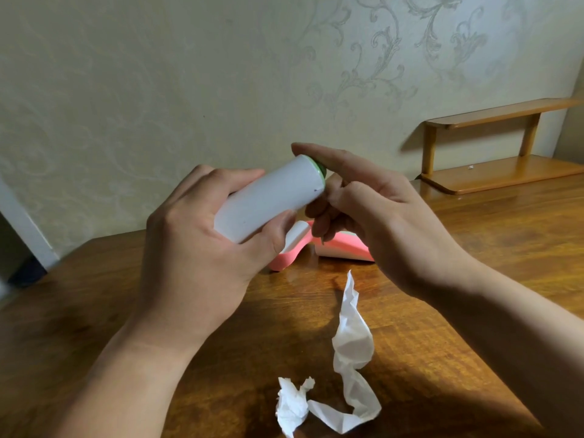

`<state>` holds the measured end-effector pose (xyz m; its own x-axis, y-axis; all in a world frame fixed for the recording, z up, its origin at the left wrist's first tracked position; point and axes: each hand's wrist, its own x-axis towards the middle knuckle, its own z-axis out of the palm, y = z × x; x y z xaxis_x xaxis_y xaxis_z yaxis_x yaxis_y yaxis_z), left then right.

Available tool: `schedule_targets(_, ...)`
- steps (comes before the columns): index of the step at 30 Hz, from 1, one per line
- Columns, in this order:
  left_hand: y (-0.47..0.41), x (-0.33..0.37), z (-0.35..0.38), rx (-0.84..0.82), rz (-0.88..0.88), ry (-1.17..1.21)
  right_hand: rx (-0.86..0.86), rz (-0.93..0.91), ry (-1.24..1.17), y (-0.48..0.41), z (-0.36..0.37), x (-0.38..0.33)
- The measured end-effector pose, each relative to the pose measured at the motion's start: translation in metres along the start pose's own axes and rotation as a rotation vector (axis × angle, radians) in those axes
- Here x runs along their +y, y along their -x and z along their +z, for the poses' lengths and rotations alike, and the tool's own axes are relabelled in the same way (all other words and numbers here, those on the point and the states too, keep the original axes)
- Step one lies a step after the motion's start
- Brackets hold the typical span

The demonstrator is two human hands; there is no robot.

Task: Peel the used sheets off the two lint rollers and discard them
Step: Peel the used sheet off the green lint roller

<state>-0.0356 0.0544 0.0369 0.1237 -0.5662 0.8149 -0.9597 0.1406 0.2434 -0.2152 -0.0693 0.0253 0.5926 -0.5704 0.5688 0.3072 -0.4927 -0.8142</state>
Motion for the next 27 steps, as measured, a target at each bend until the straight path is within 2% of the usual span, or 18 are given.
schedule_targets(14, 0.001, 0.001, 0.001, -0.021, -0.031, 0.038, -0.005, -0.018, 0.057, 0.0, 0.0, -0.002)
schedule_targets(17, 0.001, -0.003, 0.0, -0.094, -0.077, 0.128, -0.007, -0.063, 0.162, 0.001, -0.001, -0.001)
schedule_targets(19, -0.001, -0.008, -0.002, -0.157, -0.133, 0.267, 0.0, -0.087, 0.217, 0.0, -0.002, -0.001)
schedule_targets(23, -0.008, -0.021, -0.011, -0.387, -0.246, 0.555, -0.008, -0.089, 0.303, -0.001, -0.005, -0.002)
schedule_targets(27, -0.011, -0.03, -0.021, -0.557, -0.34, 0.777, -0.112, 0.007, 0.227, -0.003, -0.013, -0.003)
